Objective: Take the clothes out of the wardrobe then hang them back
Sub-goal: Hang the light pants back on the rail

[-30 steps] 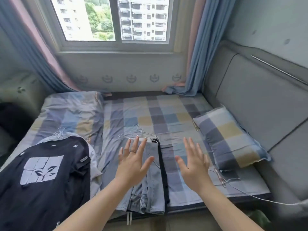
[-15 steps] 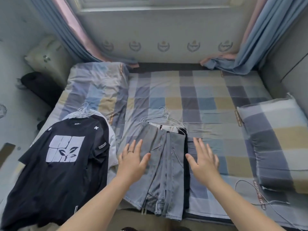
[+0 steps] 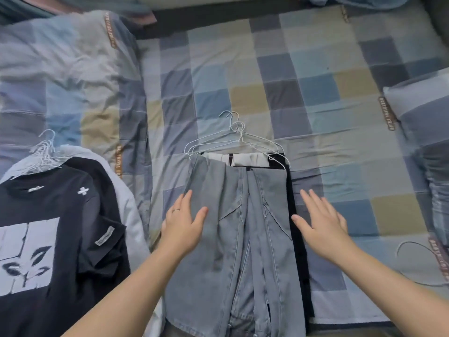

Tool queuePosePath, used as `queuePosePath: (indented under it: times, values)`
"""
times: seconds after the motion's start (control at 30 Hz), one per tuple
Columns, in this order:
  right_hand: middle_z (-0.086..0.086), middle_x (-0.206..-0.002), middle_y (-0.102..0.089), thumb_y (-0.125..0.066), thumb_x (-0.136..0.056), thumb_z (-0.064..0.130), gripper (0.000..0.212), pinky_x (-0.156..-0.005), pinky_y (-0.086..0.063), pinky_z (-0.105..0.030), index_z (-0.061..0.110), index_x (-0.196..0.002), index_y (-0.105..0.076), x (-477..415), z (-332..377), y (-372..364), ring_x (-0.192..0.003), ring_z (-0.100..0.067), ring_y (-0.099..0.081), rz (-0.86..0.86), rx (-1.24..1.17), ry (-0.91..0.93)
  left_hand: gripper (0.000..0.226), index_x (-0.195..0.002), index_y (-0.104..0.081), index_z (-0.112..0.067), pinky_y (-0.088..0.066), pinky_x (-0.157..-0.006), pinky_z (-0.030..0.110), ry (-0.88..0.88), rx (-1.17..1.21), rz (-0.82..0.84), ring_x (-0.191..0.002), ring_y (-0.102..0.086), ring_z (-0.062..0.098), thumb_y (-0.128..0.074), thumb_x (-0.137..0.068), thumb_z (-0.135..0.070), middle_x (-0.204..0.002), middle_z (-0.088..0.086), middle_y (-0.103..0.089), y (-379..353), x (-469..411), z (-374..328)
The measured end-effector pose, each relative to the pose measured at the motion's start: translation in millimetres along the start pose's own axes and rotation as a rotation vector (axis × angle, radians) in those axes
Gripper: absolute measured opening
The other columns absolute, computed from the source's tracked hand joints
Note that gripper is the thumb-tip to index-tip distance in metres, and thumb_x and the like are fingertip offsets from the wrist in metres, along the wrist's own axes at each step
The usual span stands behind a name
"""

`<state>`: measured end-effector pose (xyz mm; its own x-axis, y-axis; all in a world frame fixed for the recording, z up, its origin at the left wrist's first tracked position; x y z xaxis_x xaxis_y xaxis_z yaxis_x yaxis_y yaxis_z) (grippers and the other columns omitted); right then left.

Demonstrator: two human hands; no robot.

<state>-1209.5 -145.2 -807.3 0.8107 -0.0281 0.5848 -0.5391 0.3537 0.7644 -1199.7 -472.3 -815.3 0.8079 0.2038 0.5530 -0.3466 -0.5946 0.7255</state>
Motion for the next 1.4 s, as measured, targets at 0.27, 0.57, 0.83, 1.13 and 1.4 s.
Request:
queuePosePath:
  times: [0.27, 0.57, 0.83, 1.13, 1.4]
  values:
    - [-0.006, -0.162, -0.023, -0.049, -0.099, 0.040, 0.066, -0.117, -0.022, -0.045, 0.014, -0.154, -0.022, -176.5, -26.3, -77.1, -0.147, -0.029, -0.022, -0.012, -0.232, -0.165, 0.068, -0.158, -0.022, -0.016, -0.022, -0.120, 0.039, -0.028, 0.140, -0.068, -0.148, -0.028, 0.028, -0.054, -0.101, -0.034, -0.162, 0.009, -0.028, -40.5, -182.3, 32.1]
    - [-0.018, -0.113, -0.067, -0.053, -0.066, 0.041, 0.044, -0.095, -0.049, -0.047, 0.013, -0.098, -0.063, -257.8, -32.1, -109.3, -0.107, -0.036, -0.063, -0.114, -0.914, -0.473, 0.079, -0.159, -0.020, -0.014, -0.036, -0.108, 0.033, 0.138, 0.374, -0.122, -0.135, -0.045, 0.030, -0.058, -0.097, -0.047, -0.156, 0.008, -0.037, -35.8, -282.1, 26.0]
    - [0.002, -0.072, -0.065, -0.051, -0.087, 0.025, 0.015, -0.077, -0.052, -0.030, 0.016, -0.091, -0.062, -250.2, -28.6, -89.5, -0.071, -0.017, -0.062, -0.117, -1.323, -0.558, 0.038, -0.095, -0.060, -0.006, -0.031, -0.058, 0.029, 0.212, 0.430, -0.060, -0.057, -0.038, 0.022, -0.061, -0.095, -0.044, -0.067, 0.012, -0.047, -37.7, -290.0, 15.1]
    - [-0.003, -0.082, -0.041, -0.043, -0.097, 0.026, 0.014, -0.080, -0.041, -0.030, 0.015, -0.096, -0.051, -197.2, -18.6, -9.4, -0.068, -0.017, -0.045, -0.185, -1.591, -0.516, 0.071, -0.135, -0.052, -0.014, -0.046, -0.089, 0.038, 0.453, 0.855, -0.119, -0.121, -0.057, 0.031, -0.070, -0.076, -0.050, -0.132, 0.011, -0.059, 9.7, -248.3, -4.1]
    - [-0.002, -0.077, -0.047, -0.049, -0.092, 0.013, 0.016, -0.073, -0.047, -0.026, 0.016, -0.077, -0.050, -95.5, 23.6, 111.6, -0.061, -0.014, -0.051, -0.184, -1.579, -0.335, 0.045, -0.122, -0.062, -0.009, -0.038, -0.058, 0.022, 0.406, 1.077, -0.272, -0.064, -0.046, 0.014, -0.073, -0.082, -0.027, -0.107, 0.007, -0.057, 135.8, -142.9, -43.2]
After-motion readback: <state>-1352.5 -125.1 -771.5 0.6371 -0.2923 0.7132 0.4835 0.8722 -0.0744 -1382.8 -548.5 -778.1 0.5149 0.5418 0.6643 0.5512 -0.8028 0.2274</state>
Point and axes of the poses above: each hand's wrist, its own x-axis away from the middle knuckle, its own y-axis out of the back of the hand, z = x × y, the point moved 6 cm from there along -x, towards the middle knuckle
